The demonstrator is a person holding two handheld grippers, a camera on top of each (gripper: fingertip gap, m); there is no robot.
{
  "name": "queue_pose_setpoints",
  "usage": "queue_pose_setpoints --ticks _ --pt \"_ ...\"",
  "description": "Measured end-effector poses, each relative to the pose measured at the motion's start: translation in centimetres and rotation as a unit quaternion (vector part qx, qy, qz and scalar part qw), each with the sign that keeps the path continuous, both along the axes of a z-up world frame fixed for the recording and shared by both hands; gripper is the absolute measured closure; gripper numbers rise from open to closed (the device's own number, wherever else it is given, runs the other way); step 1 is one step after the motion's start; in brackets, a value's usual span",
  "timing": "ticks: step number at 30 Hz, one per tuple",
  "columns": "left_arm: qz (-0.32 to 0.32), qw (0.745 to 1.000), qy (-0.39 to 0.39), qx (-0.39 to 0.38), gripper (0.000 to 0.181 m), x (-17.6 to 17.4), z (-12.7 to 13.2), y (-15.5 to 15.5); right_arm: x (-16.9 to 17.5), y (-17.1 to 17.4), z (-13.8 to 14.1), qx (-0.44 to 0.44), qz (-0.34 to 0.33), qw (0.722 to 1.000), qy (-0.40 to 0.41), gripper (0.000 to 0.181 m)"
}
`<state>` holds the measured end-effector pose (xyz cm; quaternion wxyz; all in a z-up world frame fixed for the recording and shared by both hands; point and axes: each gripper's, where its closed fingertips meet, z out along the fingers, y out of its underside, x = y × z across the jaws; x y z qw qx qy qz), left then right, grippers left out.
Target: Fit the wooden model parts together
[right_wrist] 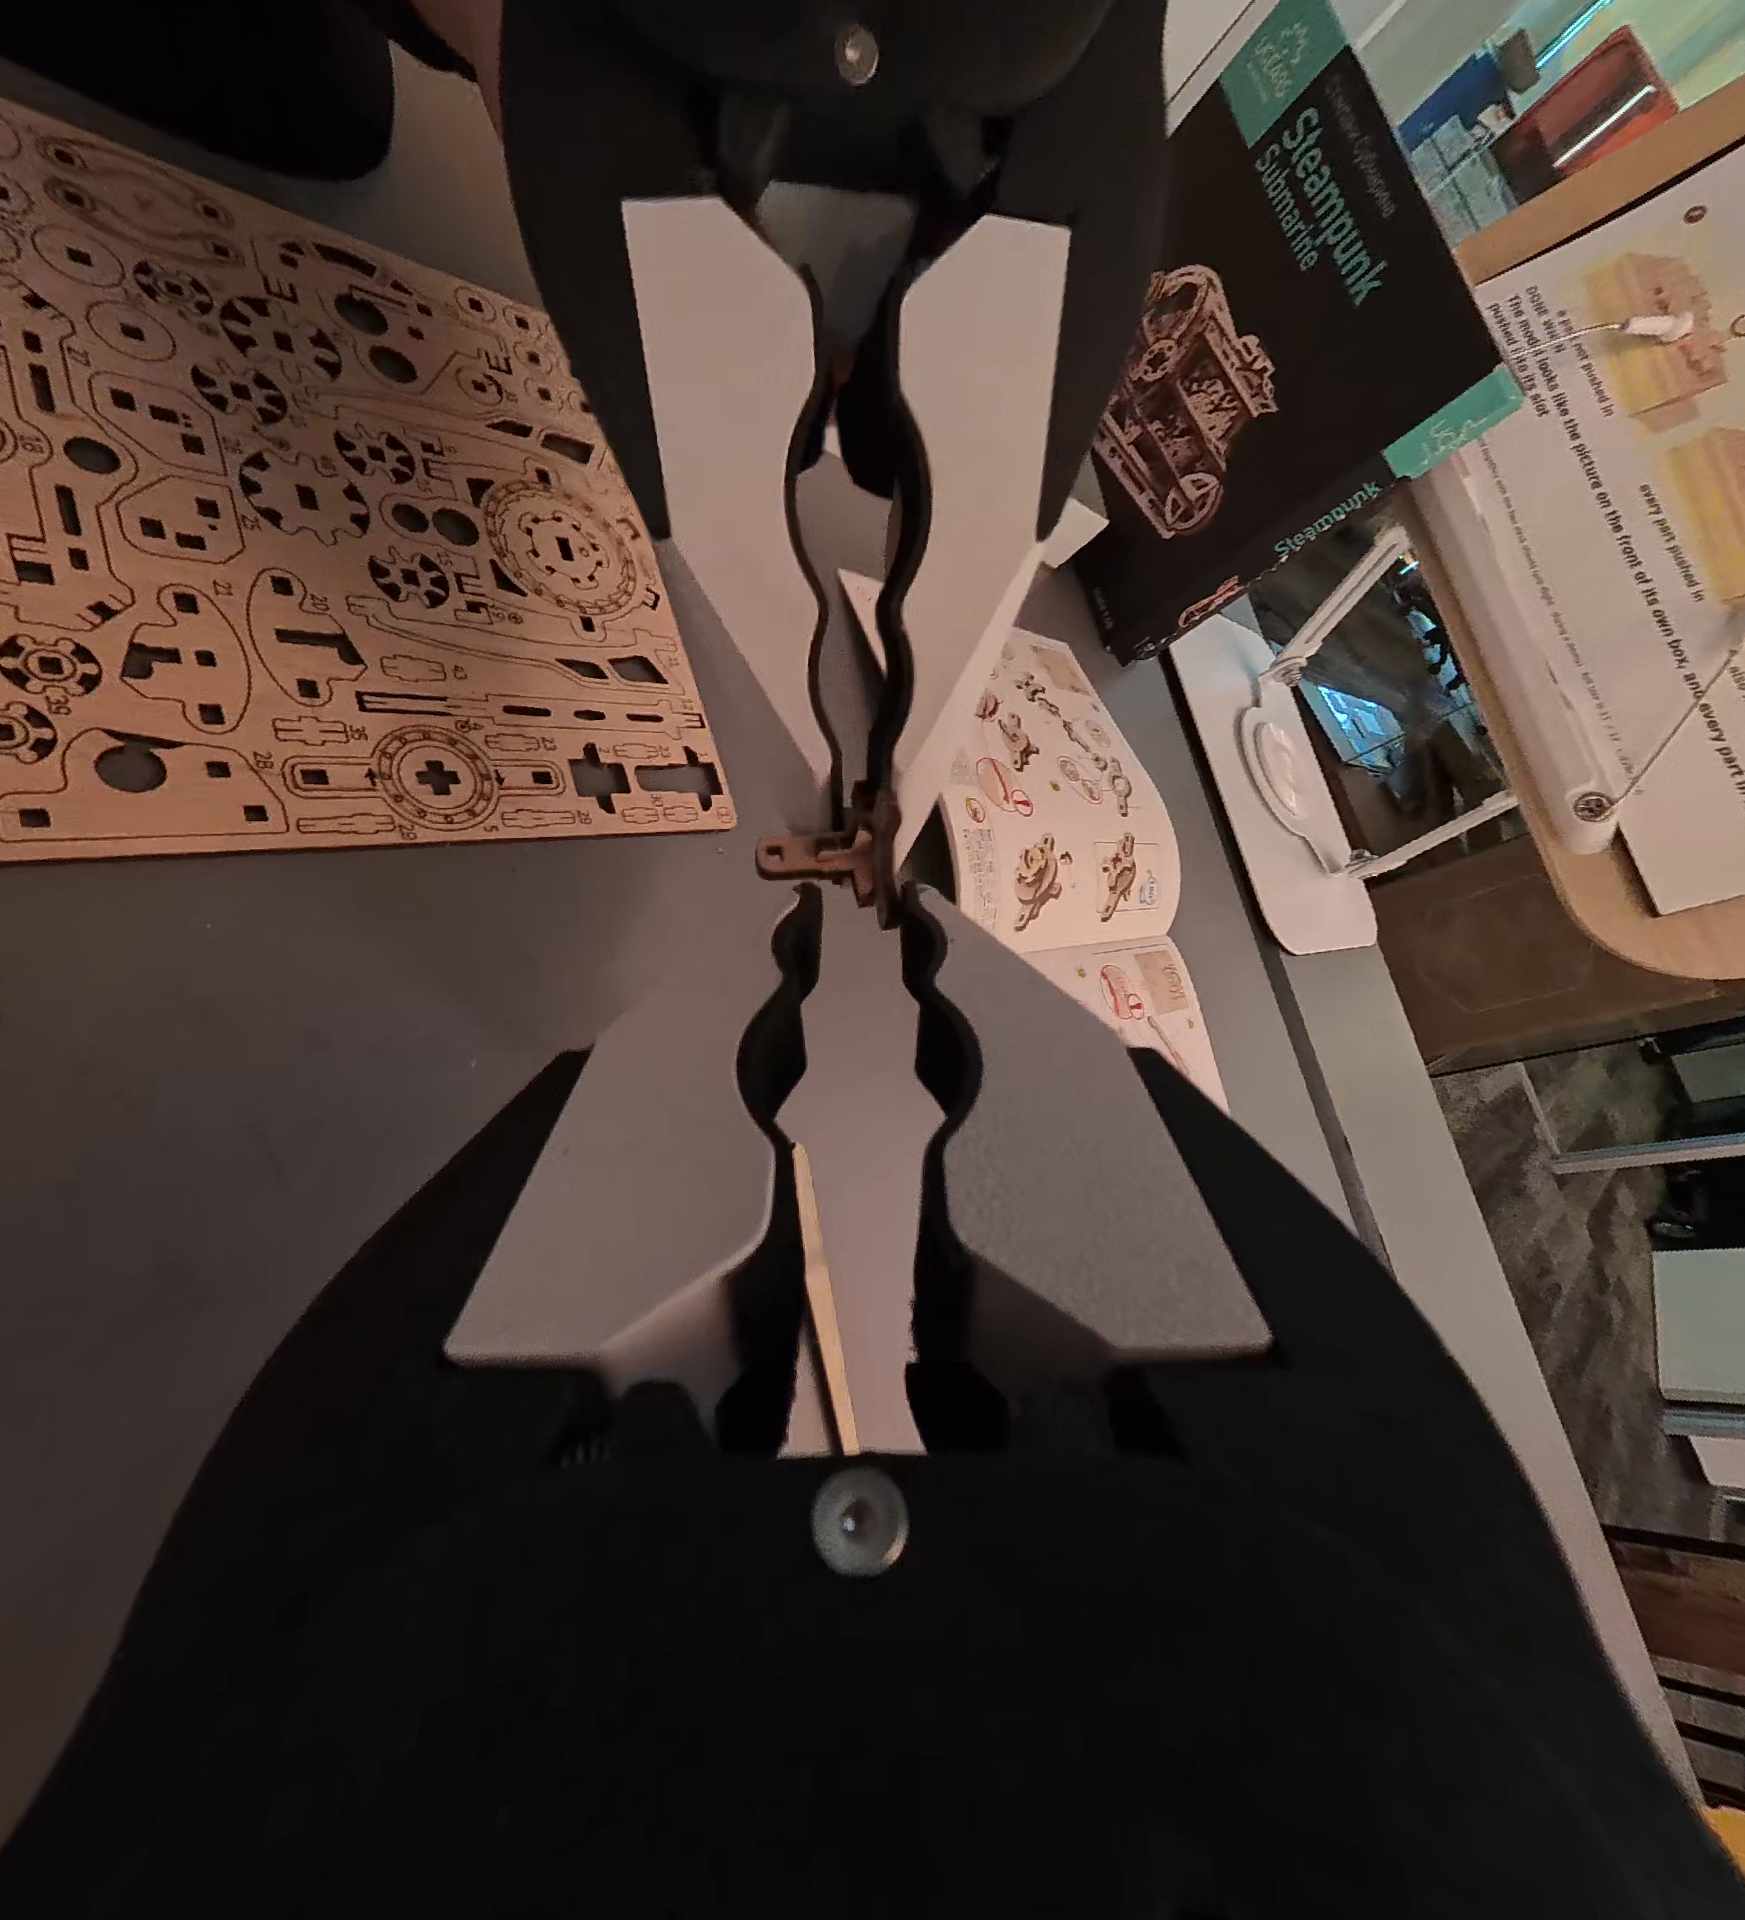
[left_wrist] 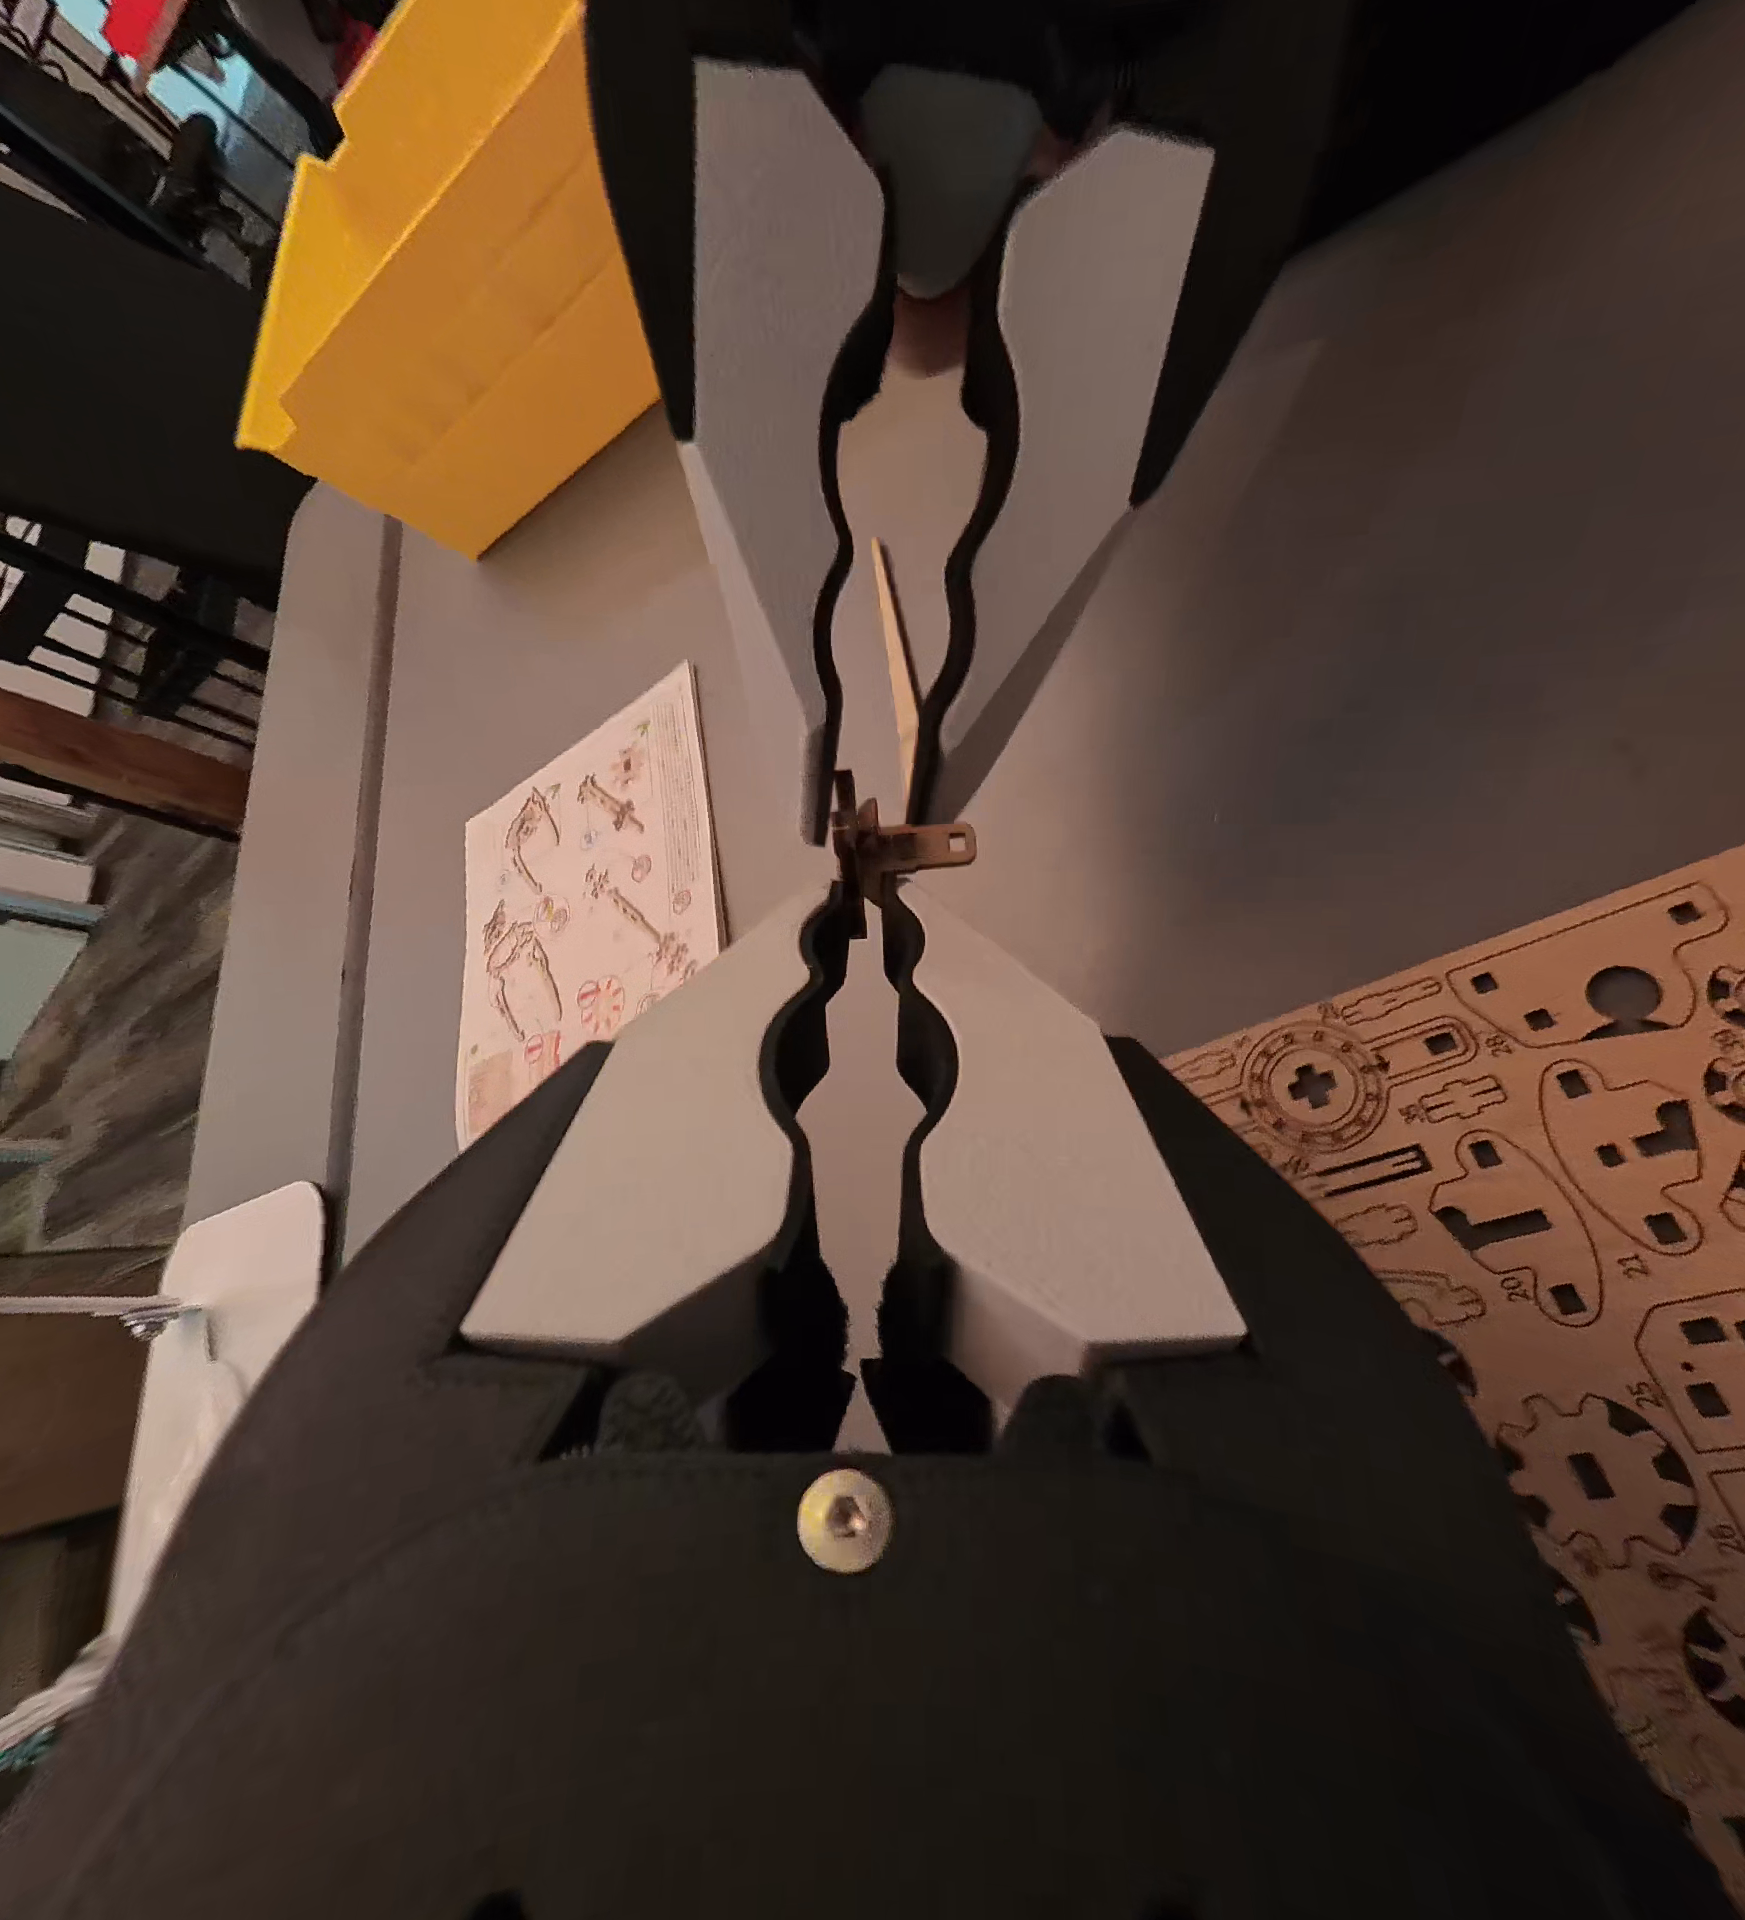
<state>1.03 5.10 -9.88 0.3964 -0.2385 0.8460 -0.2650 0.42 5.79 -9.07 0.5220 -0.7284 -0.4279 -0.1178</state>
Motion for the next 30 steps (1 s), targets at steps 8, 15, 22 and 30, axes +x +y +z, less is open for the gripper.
queue_pose_setpoints --ticks 8,15,22,30 --pt "0.008 0.996 0.02 0.081 0.178 0.0 -2.0 0.3 0.1 0.0 -1.8 -0.023 -0.019 0.996 -0.084 0.176" --pt "0.005 0.994 0.032 0.104 0.178 -0.2 -2.4 0.2 0.0 -0.1 -2.3 -0.027 -0.034 0.99 -0.138 0.177" --pt "-0.004 0.995 0.05 0.087 0.178 -0.6 -2.5 -0.2 -0.4 -0.5 -2.4 -0.05 -0.027 0.992 -0.114 0.178" --pt "-0.009 0.996 0.062 0.071 0.178 -0.7 -2.6 -0.1 -0.6 -0.2 -2.4 -0.04 -0.005 0.995 -0.087 0.176"
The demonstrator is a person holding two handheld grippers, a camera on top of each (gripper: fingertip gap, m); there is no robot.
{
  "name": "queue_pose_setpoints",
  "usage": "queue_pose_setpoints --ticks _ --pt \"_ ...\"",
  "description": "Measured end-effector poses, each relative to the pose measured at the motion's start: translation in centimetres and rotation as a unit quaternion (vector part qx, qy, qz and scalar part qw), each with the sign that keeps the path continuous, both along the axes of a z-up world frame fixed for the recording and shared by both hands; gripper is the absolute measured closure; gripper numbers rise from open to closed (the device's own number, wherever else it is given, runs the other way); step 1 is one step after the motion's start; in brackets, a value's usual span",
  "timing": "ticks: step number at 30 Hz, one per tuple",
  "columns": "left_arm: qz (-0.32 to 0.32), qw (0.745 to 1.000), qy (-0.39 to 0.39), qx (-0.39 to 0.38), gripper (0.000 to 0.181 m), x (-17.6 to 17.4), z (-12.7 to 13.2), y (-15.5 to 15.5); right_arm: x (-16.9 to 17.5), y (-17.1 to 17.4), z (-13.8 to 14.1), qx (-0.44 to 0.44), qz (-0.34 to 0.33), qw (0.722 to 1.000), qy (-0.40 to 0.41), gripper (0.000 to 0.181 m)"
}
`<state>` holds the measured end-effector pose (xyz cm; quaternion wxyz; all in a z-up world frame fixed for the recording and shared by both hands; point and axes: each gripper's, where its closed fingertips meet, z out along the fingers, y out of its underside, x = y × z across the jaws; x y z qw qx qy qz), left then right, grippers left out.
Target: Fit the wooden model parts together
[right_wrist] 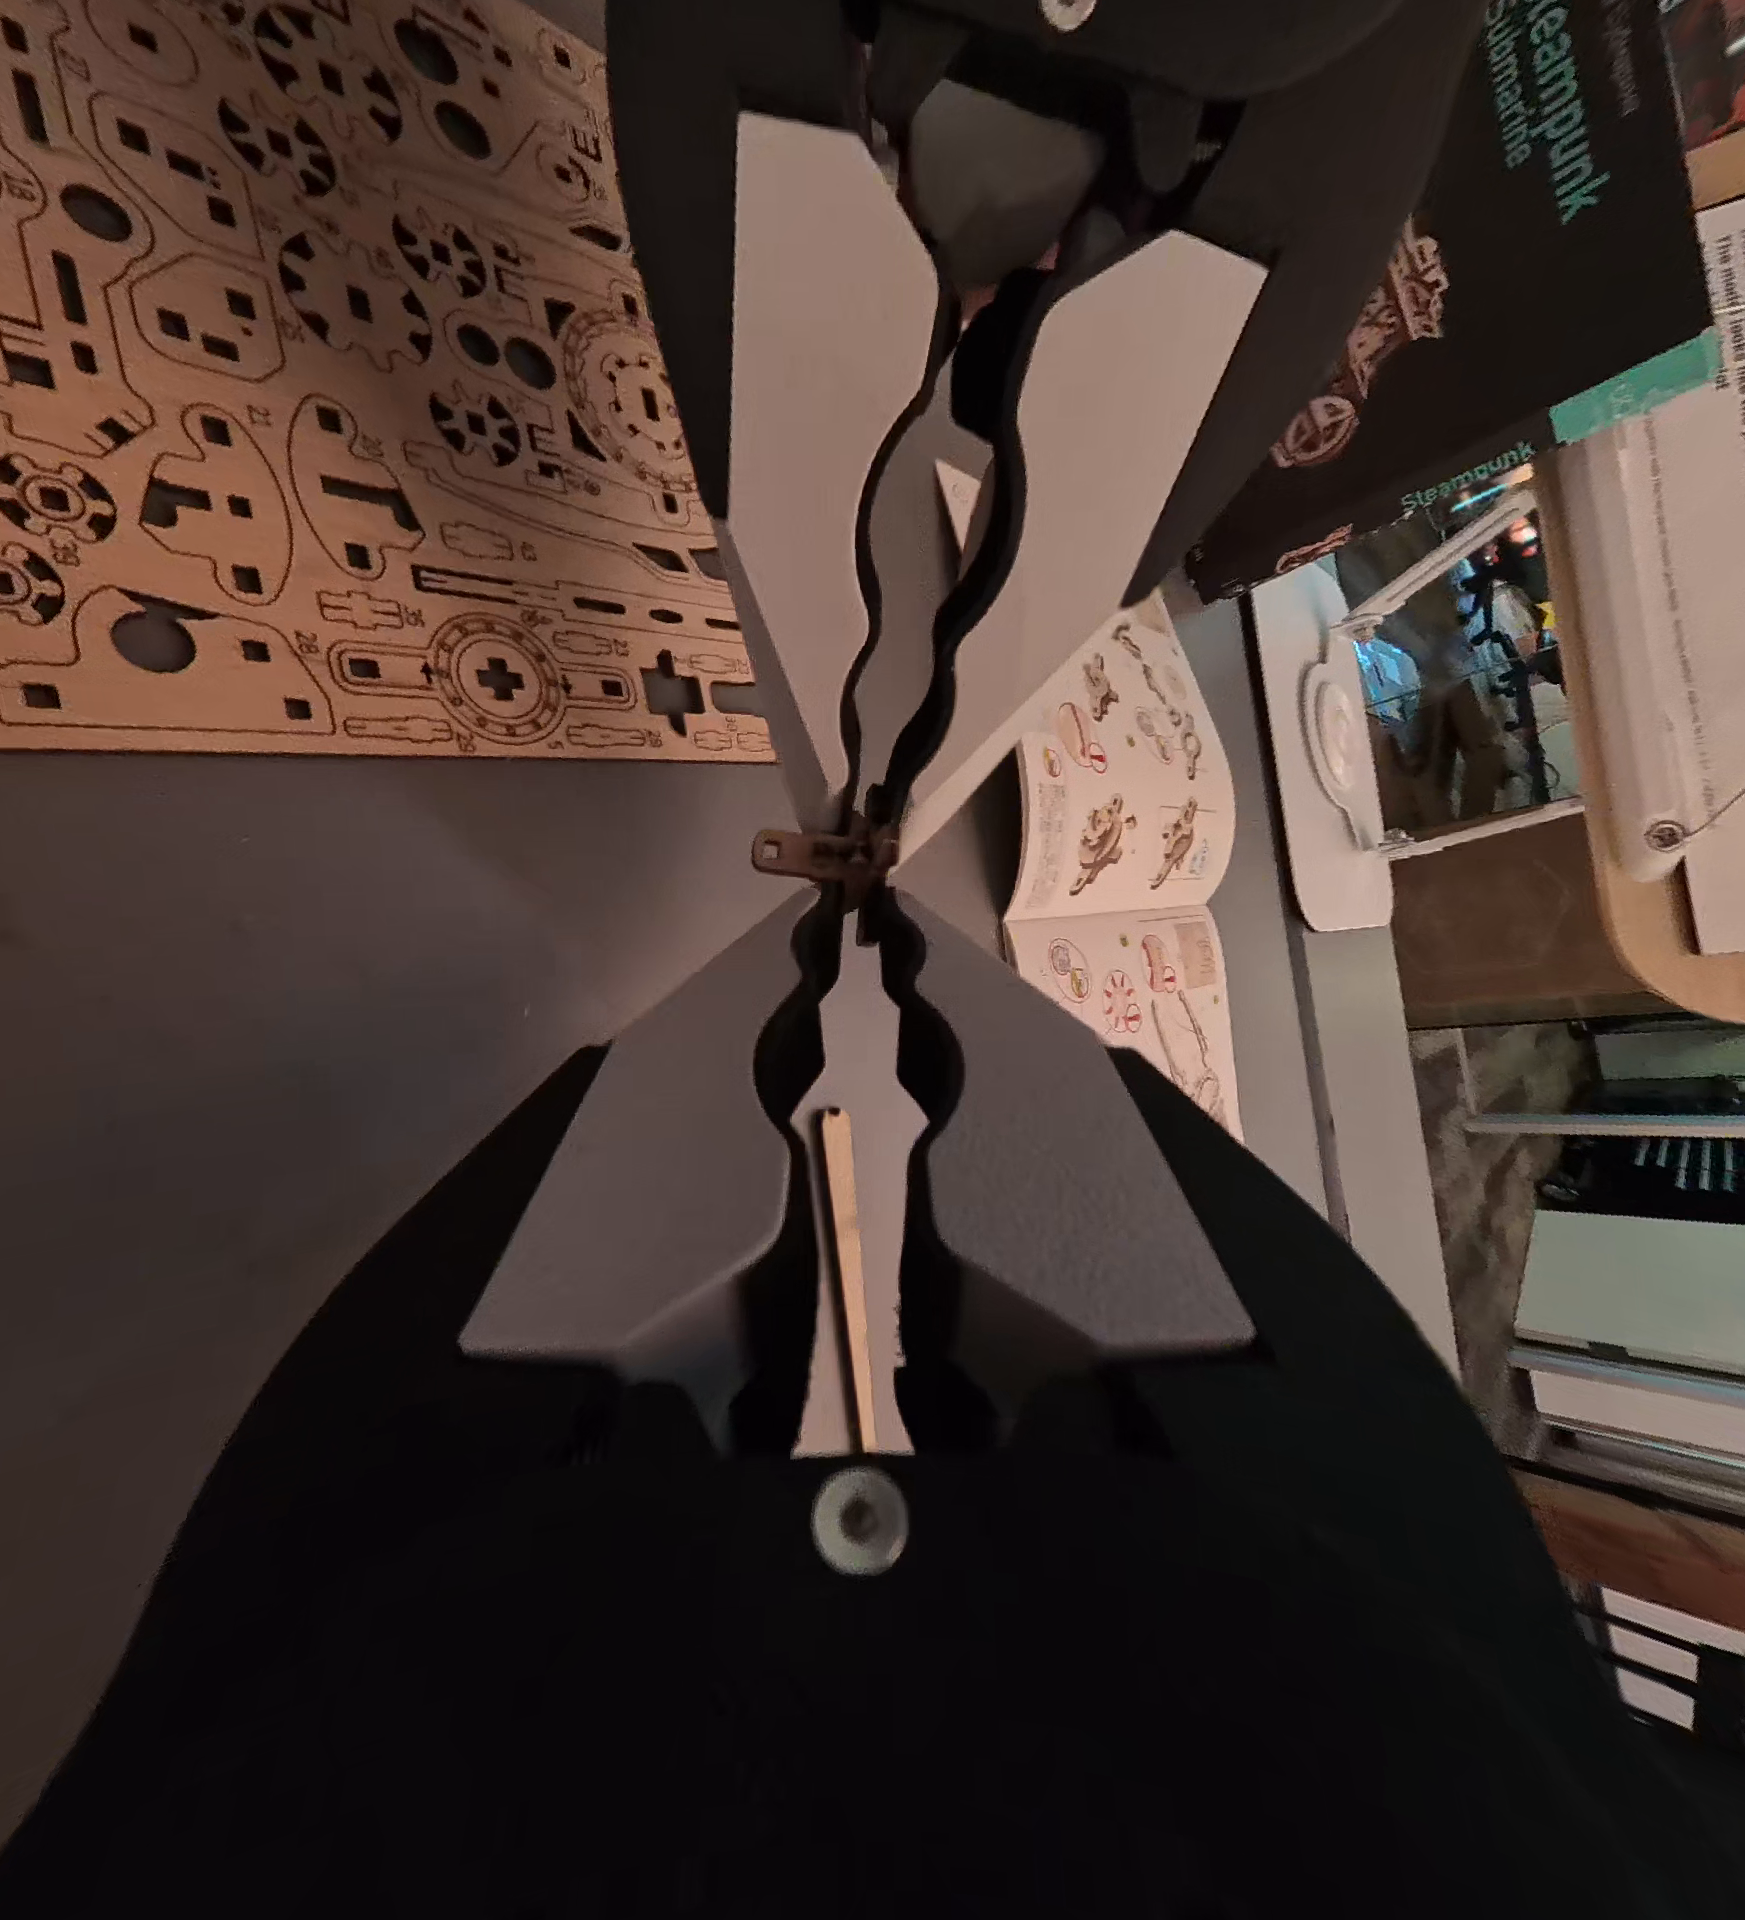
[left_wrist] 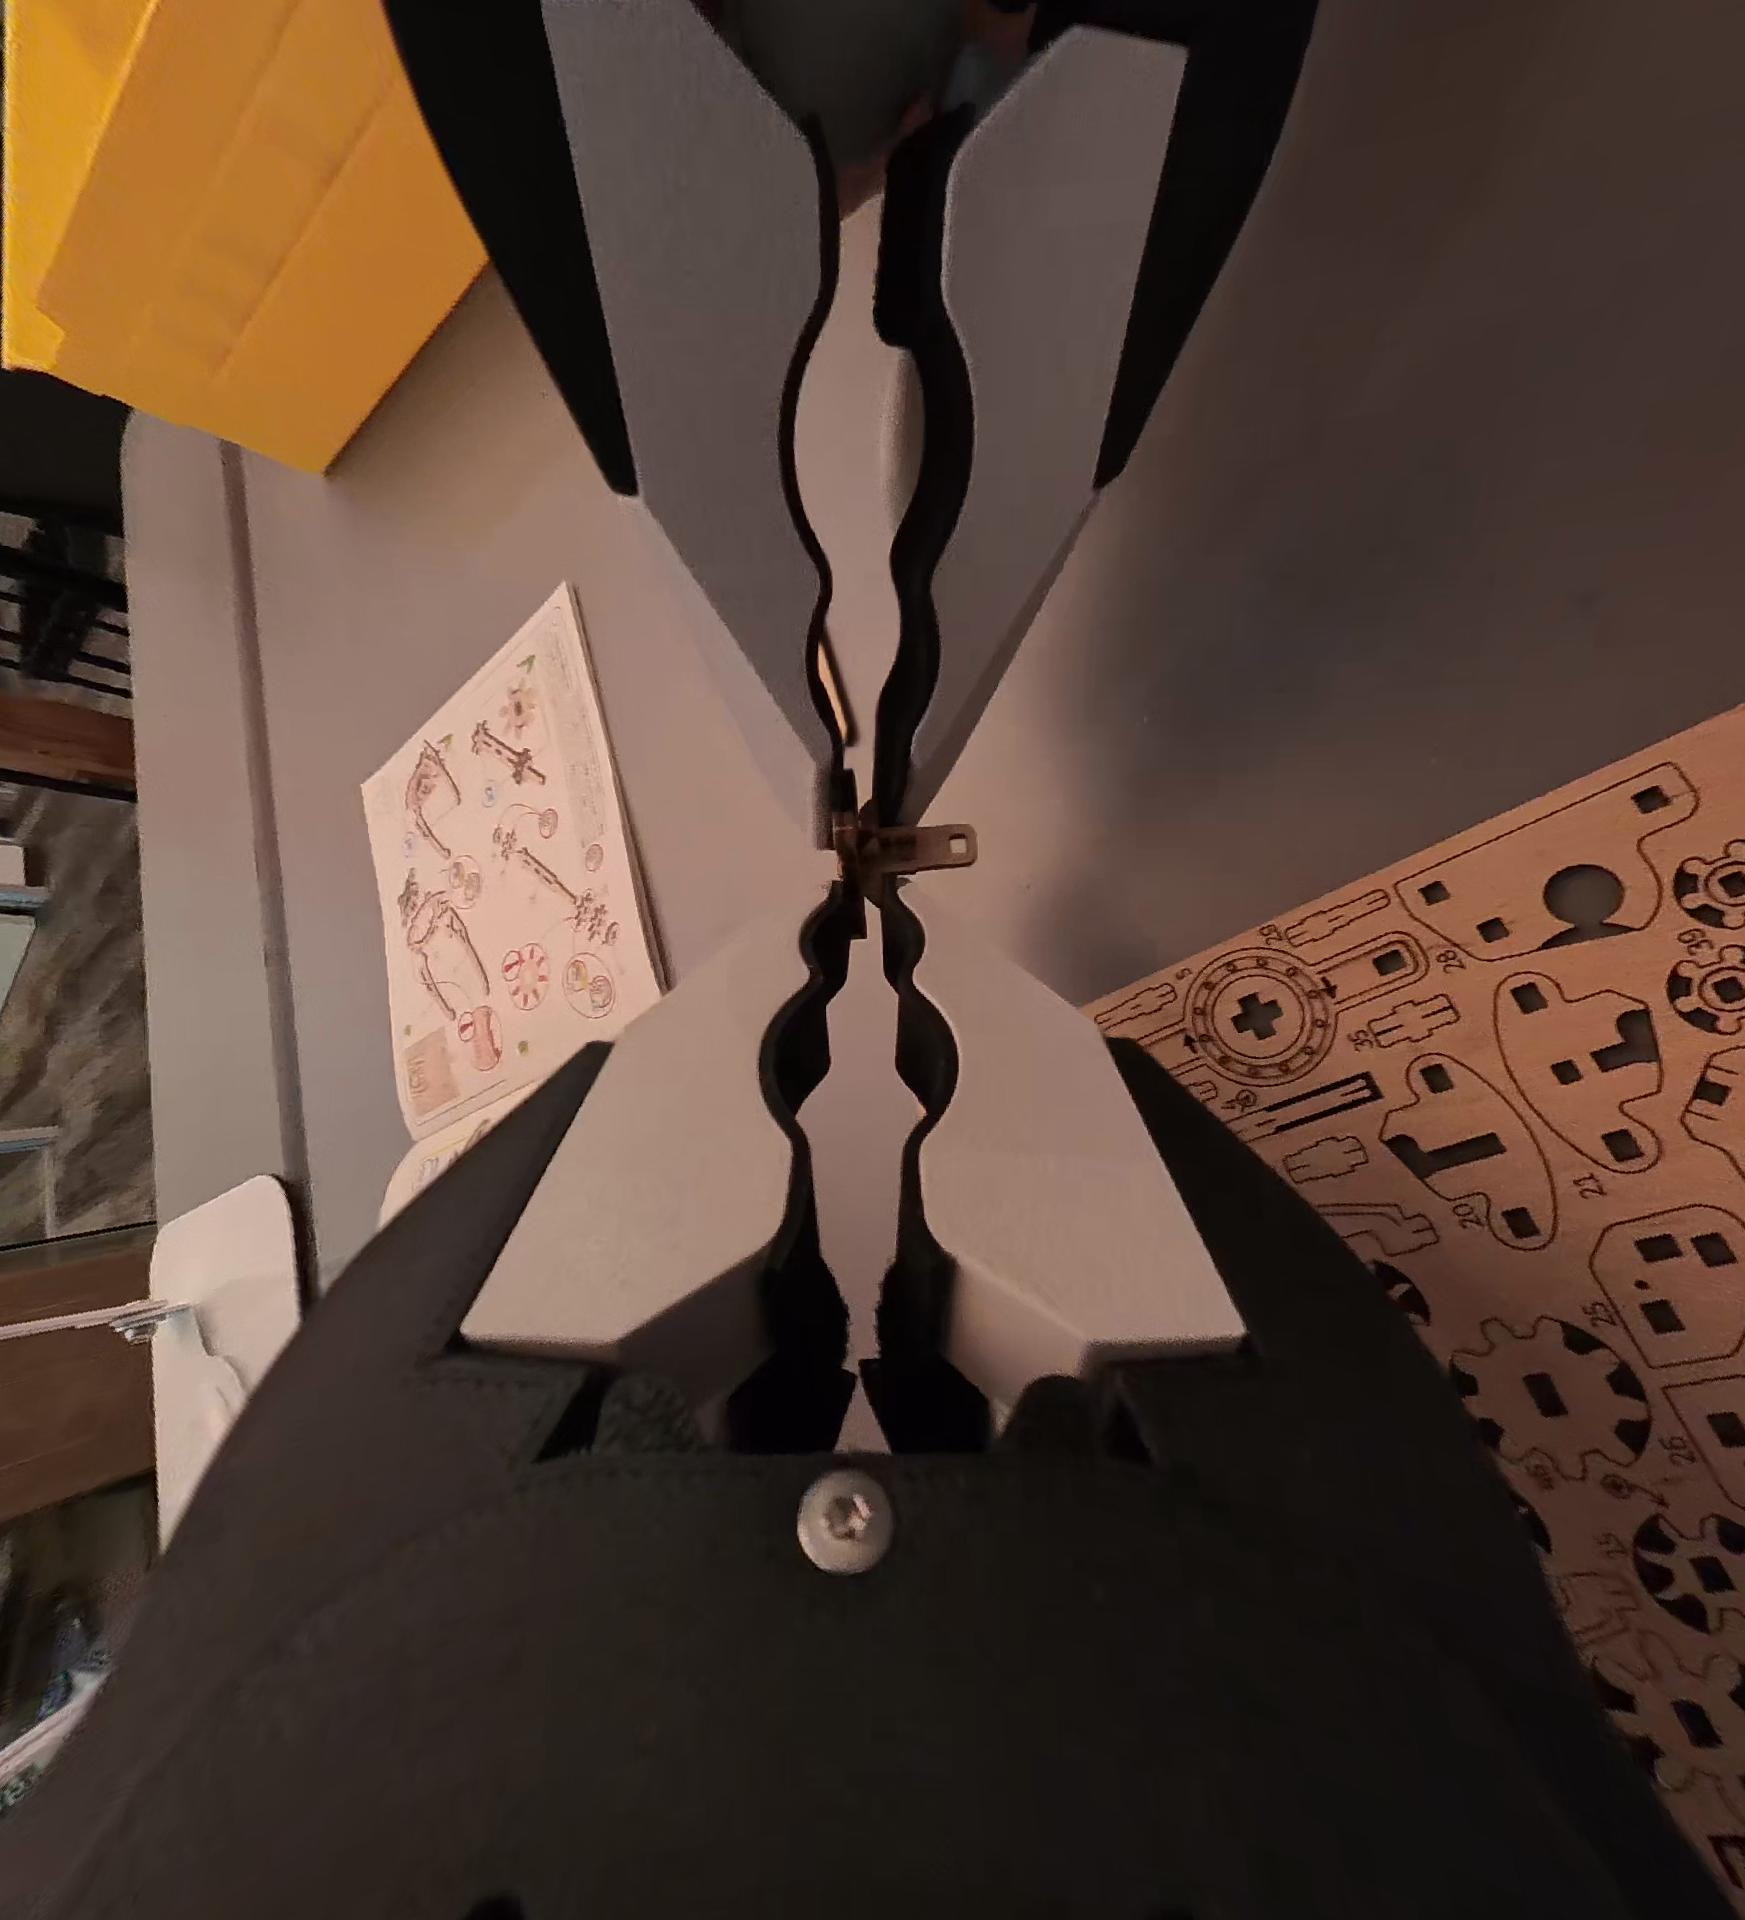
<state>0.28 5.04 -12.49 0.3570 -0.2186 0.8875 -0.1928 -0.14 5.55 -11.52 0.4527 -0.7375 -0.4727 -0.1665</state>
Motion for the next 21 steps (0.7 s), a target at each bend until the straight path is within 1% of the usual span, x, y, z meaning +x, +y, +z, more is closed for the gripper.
queue_pose_setpoints --ticks 3,6,8,12,16,19,21 --pt "-0.005 1.0 0.002 0.01 0.178 0.0 -0.4 0.0 0.0 0.0 -0.5 -0.008 0.002 1.0 -0.006 0.175" --pt "-0.017 1.0 -0.002 0.001 0.178 -0.1 -0.2 -0.5 0.1 0.0 -0.9 -0.005 0.003 0.999 -0.031 0.173" --pt "-0.02 1.0 -0.007 0.003 0.178 -0.1 -0.1 -0.6 0.2 0.0 -0.7 0.002 0.0 0.999 -0.046 0.175" --pt "-0.01 1.0 -0.003 0.008 0.178 0.0 -0.4 -0.4 0.4 0.2 -1.0 -0.009 -0.017 0.999 -0.049 0.175" --pt "-0.002 1.0 0.005 0.023 0.178 0.1 -0.9 -0.2 0.6 0.3 -1.5 -0.012 -0.03 0.996 -0.082 0.175" --pt "-0.001 0.999 0.012 0.032 0.178 0.0 -1.3 -0.3 0.5 0.0 -1.9 -0.033 -0.039 0.996 -0.074 0.177" --pt "0.001 1.0 0.018 0.024 0.178 -0.2 -1.1 -0.4 0.3 -0.1 -1.7 -0.036 -0.038 0.997 -0.06 0.178"
